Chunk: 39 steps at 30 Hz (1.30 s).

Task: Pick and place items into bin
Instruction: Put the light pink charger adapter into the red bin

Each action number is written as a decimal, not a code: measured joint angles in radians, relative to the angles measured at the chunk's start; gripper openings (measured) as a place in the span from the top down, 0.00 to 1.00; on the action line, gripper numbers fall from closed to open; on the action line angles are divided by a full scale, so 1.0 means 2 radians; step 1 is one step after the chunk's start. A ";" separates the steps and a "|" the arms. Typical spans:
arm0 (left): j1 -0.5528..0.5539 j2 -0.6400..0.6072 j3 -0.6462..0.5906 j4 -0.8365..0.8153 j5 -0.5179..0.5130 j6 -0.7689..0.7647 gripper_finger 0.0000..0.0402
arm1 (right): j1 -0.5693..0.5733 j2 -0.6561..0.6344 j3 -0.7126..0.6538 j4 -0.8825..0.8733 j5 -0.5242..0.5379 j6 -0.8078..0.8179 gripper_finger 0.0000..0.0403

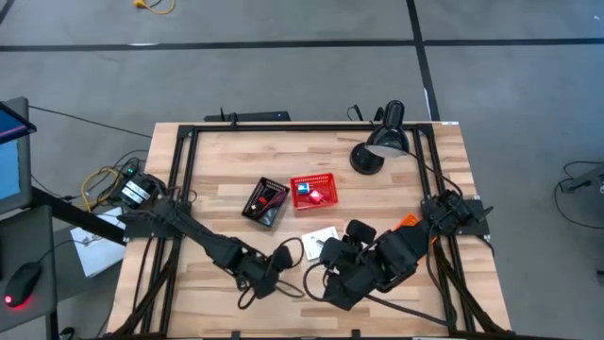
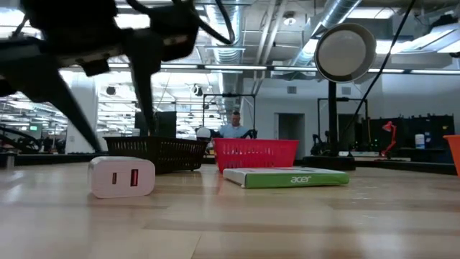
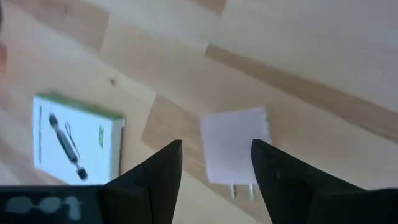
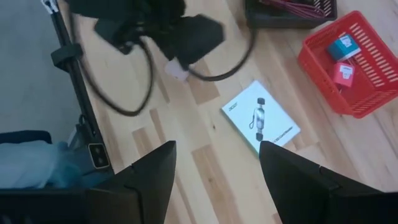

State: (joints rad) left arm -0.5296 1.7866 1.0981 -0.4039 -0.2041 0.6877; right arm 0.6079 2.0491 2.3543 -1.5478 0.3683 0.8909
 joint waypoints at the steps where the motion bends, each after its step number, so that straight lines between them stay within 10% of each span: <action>1: 0.005 0.000 0.000 -0.002 0.006 -0.006 0.54 | 0.001 0.000 0.000 0.000 0.000 0.000 0.44; 13: 0.042 0.000 0.000 -0.005 0.123 -0.052 0.54 | 0.002 0.000 0.000 -0.001 0.000 -0.003 0.44; 24: 0.039 0.038 0.004 0.025 0.060 -0.030 0.54 | 0.003 0.000 -0.001 -0.007 -0.001 -0.004 0.44; 39: 0.086 0.039 0.003 0.037 0.116 -0.029 0.54 | 0.003 0.000 -0.001 -0.008 -0.001 -0.004 0.44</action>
State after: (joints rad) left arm -0.3567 1.8652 1.1047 -0.3296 0.0283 0.6300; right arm 0.6132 2.0491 2.3531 -1.5635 0.3672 0.8822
